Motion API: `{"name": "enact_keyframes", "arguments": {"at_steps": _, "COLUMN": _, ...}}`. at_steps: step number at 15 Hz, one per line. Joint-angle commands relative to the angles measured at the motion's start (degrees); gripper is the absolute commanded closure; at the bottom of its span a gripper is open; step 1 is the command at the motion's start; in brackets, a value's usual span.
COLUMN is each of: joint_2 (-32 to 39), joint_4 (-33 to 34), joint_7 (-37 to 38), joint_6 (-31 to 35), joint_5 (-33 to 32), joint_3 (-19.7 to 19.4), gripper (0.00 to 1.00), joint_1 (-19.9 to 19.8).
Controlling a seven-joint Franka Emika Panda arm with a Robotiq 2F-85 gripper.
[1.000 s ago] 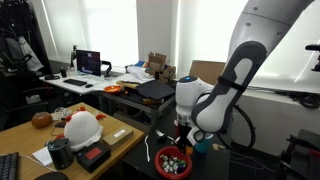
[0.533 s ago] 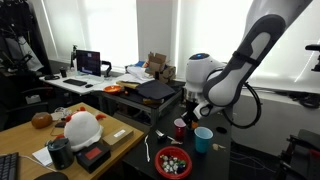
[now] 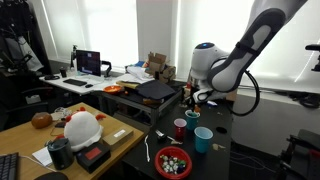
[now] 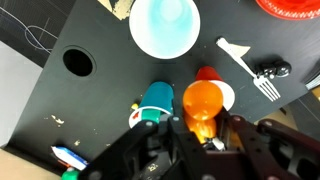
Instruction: Pick up some of the objects in the bowl and put it in the cup
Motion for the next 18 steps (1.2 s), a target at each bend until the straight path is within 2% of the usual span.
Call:
{"name": "enact_keyframes", "arguments": {"at_steps": 1, "joint_2": -1.42, "joint_4": 2.16, "joint_7": 5.83, "joint_6": -2.42, "joint_5": -1.54, "joint_3": -0.24, "gripper": 0.92, "joint_1": -2.78}}
{"name": "enact_keyframes", "arguments": {"at_steps": 6, "joint_2": -0.12, "joint_4": 8.20, "joint_7": 11.67, "joint_6": -5.38, "joint_5": -1.27, "joint_3": 0.68, "gripper": 0.92, "joint_1": -7.35}}
{"name": "enact_keyframes", "arguments": {"at_steps": 10, "joint_2": 1.63, "joint_4": 13.72, "joint_7": 14.97, "joint_6": -9.53, "joint_5": -0.44, "joint_3": 3.67, "gripper": 0.92, "joint_1": -11.65}}
{"name": "enact_keyframes", "arguments": {"at_steps": 15, "joint_2": 5.85, "joint_4": 21.75, "joint_7": 18.35, "joint_6": -15.24, "joint_5": 4.48, "joint_3": 8.99, "gripper": 0.92, "joint_1": -18.58}}
{"name": "enact_keyframes", "arguments": {"at_steps": 18, "joint_2": 9.70, "joint_4": 27.11, "joint_7": 20.77, "joint_6": -16.90, "joint_5": 7.02, "joint_3": 10.38, "gripper": 0.92, "joint_1": -21.30}}
